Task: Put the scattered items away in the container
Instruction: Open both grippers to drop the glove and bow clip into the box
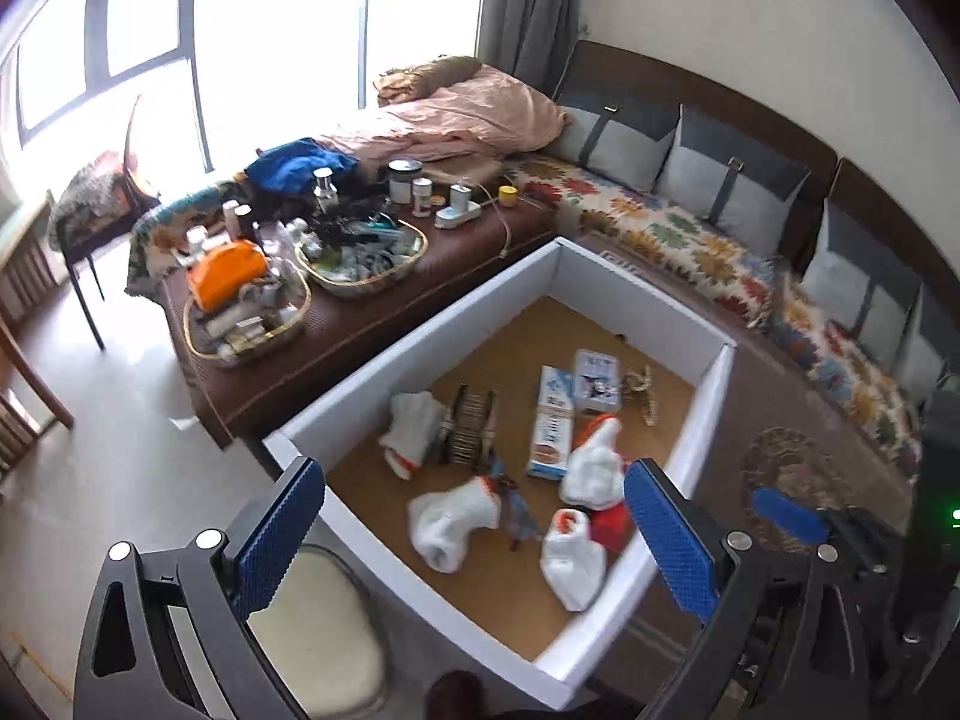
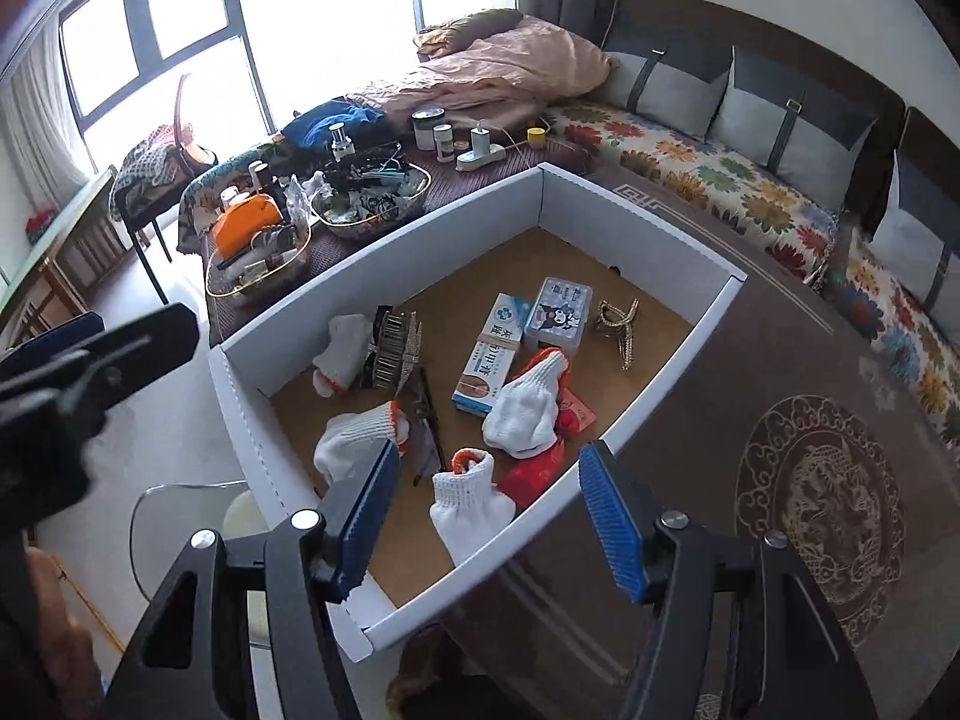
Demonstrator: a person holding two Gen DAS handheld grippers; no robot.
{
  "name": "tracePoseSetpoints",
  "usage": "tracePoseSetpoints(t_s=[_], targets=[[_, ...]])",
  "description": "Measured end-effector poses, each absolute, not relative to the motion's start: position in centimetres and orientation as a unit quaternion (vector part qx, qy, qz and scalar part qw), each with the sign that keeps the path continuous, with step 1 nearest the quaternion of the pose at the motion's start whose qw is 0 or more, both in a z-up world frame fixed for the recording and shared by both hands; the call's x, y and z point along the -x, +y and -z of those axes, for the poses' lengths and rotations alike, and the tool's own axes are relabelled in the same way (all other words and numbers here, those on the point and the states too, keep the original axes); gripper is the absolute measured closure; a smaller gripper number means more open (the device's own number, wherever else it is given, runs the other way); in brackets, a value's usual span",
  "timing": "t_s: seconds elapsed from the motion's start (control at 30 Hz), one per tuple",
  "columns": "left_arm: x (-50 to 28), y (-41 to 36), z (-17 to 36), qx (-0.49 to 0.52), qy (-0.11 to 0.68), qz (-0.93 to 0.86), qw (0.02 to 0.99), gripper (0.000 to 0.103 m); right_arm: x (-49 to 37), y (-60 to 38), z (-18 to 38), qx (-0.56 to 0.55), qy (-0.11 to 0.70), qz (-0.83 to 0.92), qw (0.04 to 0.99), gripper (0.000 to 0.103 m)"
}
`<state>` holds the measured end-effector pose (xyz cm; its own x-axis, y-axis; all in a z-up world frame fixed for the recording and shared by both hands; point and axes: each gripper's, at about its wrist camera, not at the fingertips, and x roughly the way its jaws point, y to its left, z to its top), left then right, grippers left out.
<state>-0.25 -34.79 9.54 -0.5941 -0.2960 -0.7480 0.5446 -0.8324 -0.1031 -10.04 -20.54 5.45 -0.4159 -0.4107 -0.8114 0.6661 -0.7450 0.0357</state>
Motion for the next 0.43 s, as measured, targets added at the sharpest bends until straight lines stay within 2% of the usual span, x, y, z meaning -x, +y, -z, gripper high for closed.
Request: tracePoseSetpoints(t_s=[0.33,0.43], targets=[[0.37,-35.25,-9.38,-0.397,0.170,0.862,0.265,0.000,10.43,-21.00,-5.52,-0.428,0.160,0.828,0.324,0.040],[-0.06,-34.92,-9.87,-0.391,0.145,0.853,0.314,0.000,10.51,-21.27,-5.57,-0.425,0.162,0.830,0.323,0.040]])
